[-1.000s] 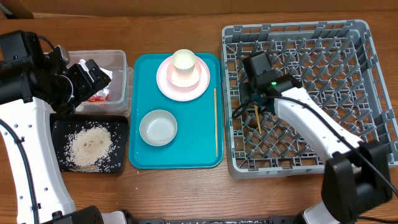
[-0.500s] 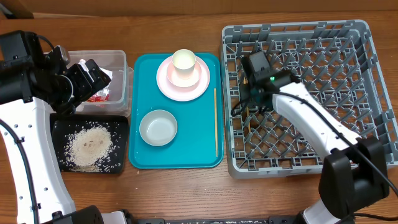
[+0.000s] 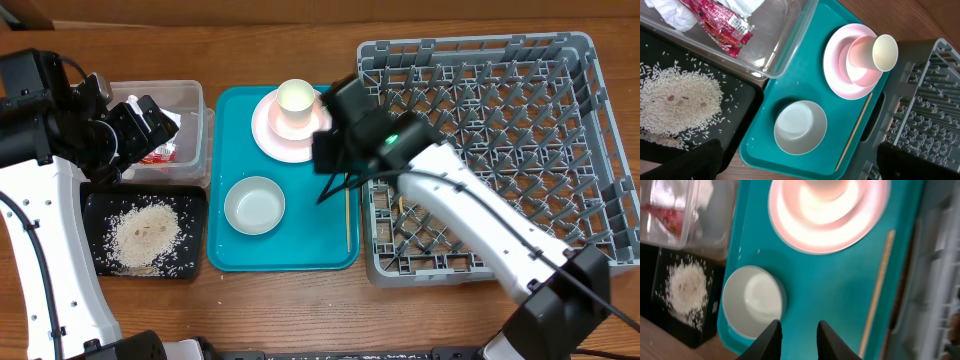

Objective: Sort waste into correct bins and load items into the dishwasher
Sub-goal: 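Return the right gripper to the teal tray and grasp the second chopstick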

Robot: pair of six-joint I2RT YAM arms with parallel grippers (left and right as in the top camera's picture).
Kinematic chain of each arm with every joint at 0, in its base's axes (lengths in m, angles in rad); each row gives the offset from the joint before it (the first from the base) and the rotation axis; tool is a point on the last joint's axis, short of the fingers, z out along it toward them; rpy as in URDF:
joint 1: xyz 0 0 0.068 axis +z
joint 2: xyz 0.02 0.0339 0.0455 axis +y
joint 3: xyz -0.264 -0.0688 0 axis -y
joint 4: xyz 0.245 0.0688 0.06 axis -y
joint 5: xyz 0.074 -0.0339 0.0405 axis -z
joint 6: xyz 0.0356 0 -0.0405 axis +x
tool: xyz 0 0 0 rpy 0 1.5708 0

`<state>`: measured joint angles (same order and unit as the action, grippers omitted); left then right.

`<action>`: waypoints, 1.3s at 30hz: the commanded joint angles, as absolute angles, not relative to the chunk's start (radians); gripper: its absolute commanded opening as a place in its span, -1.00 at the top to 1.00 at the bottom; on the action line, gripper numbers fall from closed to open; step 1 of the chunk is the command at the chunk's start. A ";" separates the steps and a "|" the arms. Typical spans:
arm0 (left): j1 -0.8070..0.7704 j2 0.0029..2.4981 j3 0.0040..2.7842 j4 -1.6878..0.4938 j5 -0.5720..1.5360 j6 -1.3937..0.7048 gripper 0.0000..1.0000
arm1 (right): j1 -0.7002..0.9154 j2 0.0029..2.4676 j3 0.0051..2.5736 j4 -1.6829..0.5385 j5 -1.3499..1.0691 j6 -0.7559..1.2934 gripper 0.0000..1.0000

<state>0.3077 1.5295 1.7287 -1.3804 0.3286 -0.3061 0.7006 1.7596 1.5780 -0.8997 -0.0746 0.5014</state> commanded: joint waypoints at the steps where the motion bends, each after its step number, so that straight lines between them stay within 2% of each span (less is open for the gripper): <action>1: 0.307 1.516 1.741 -1.380 0.326 -0.284 -1.00 | 0.803 1.812 1.563 -0.874 0.023 0.554 0.23; 2: 0.307 1.516 1.741 -1.380 0.325 -0.284 -1.00 | 0.816 1.822 1.563 -0.865 0.025 0.554 0.11; 3: 0.307 1.516 1.741 -1.380 0.326 -0.284 -1.00 | 0.828 1.832 1.563 -0.857 0.025 0.554 -0.16; 4: 0.307 1.516 1.741 -1.380 0.326 -0.284 -1.00 | 0.838 1.843 1.563 -0.850 0.025 0.554 -0.31; 6: 0.307 1.516 1.741 -1.380 0.325 -0.284 -1.00 | 0.850 1.866 1.563 -0.834 0.025 0.554 -0.91; 7: 0.307 1.517 1.741 -1.380 0.326 -0.284 -1.00 | 0.852 1.877 1.563 -0.831 0.025 0.554 -0.99; 10: 0.307 1.517 1.741 -1.377 0.323 -0.284 -1.00 | 0.851 1.891 1.563 -0.844 0.035 0.556 -0.99; 15: 0.307 1.517 1.741 -1.377 0.321 -0.284 -1.00 | 0.829 1.892 1.563 -0.943 0.224 0.729 -0.86; 16: 0.307 1.516 1.741 -1.377 0.321 -0.284 -1.00 | 0.823 1.892 1.563 -0.976 0.271 0.776 -0.70; 18: 0.307 1.517 1.741 -1.376 0.321 -0.284 -1.00 | 0.823 1.892 1.557 -0.991 0.300 0.812 -0.59; 34: 0.307 1.517 1.741 -1.377 0.321 -0.284 -1.00 | 0.784 1.893 1.332 -0.837 0.324 0.839 -0.16; 39: 0.307 1.517 1.741 -1.377 0.321 -0.284 -1.00 | 0.784 1.893 1.329 -0.826 0.325 0.838 -0.11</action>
<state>0.3077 1.5295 1.7287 -1.3769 0.3286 -0.3061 0.7898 1.8919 1.3384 -0.8307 0.3042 0.8261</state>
